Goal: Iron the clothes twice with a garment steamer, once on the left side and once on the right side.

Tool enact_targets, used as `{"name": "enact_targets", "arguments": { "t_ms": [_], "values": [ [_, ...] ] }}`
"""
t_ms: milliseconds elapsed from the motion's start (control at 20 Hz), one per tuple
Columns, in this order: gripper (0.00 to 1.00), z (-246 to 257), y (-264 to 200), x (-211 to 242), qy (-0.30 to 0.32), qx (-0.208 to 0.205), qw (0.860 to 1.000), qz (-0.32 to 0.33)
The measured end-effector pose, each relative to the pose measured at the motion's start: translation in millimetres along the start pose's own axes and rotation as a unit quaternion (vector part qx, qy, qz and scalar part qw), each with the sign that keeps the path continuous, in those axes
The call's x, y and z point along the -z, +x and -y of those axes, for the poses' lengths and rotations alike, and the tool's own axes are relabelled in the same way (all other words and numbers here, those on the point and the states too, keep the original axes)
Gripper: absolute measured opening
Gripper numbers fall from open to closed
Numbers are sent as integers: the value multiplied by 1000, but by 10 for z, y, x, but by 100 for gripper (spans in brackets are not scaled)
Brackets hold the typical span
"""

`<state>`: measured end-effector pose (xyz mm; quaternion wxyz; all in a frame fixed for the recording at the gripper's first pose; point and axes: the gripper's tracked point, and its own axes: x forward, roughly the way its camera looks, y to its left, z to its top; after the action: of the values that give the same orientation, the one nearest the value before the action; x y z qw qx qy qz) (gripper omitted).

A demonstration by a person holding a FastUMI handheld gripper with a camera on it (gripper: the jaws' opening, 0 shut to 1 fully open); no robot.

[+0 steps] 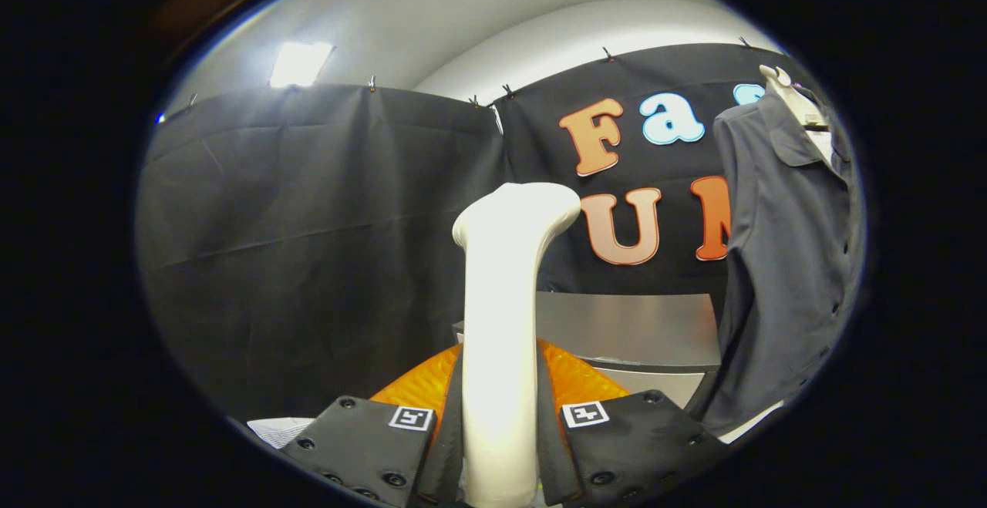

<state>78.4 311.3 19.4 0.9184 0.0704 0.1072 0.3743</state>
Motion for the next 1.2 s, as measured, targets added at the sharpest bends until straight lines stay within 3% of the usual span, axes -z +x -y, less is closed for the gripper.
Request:
{"name": "enact_targets", "arguments": {
  "t_ms": [250,700,1200],
  "values": [
    [47,397,-519,21,21,31,999,8],
    [47,1312,-1040,-152,6,123,992,41],
    [47,2061,-1179,86,13,187,981,43]
  ]
}}
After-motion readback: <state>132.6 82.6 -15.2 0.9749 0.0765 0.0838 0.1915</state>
